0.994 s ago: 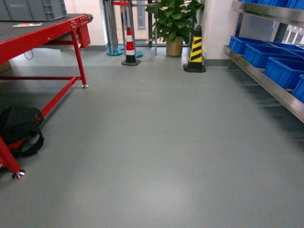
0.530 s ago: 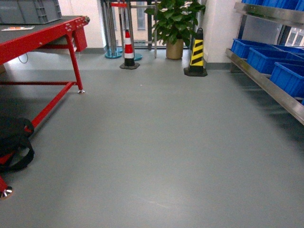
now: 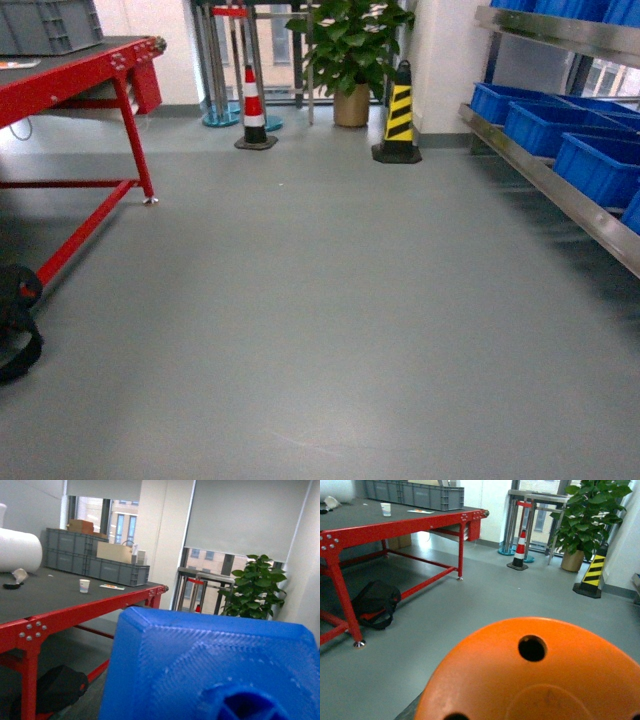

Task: Sort blue parts and orange caps into right shelf containers

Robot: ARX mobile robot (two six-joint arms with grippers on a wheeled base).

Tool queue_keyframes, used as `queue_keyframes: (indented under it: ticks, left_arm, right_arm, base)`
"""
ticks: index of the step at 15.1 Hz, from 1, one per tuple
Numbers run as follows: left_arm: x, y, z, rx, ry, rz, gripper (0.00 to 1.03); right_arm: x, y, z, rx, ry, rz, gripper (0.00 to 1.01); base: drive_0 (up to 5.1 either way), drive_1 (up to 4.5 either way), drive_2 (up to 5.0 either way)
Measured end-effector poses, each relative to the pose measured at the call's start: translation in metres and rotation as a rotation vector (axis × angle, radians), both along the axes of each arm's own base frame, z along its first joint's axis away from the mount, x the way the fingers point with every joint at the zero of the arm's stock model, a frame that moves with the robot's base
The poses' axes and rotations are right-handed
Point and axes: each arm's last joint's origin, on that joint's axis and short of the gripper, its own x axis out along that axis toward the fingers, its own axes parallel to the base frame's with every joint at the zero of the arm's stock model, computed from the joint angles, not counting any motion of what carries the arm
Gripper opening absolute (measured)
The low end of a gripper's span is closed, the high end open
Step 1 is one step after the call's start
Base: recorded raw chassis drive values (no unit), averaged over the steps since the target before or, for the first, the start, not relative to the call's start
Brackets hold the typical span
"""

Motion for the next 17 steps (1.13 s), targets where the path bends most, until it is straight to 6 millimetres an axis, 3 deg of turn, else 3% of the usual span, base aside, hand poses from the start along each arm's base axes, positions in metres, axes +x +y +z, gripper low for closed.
queue_keyframes:
  ticks: [17]
  left_arm:
    - [0.0, -0.0001, 0.0, 0.001, 0.0, -0.002, 0.46]
  right_arm:
    - [0.0, 0.0, 0.0001, 0.0, -0.001, 0.0, 0.43]
  base:
    - [-1.4, -1.36, -1.4]
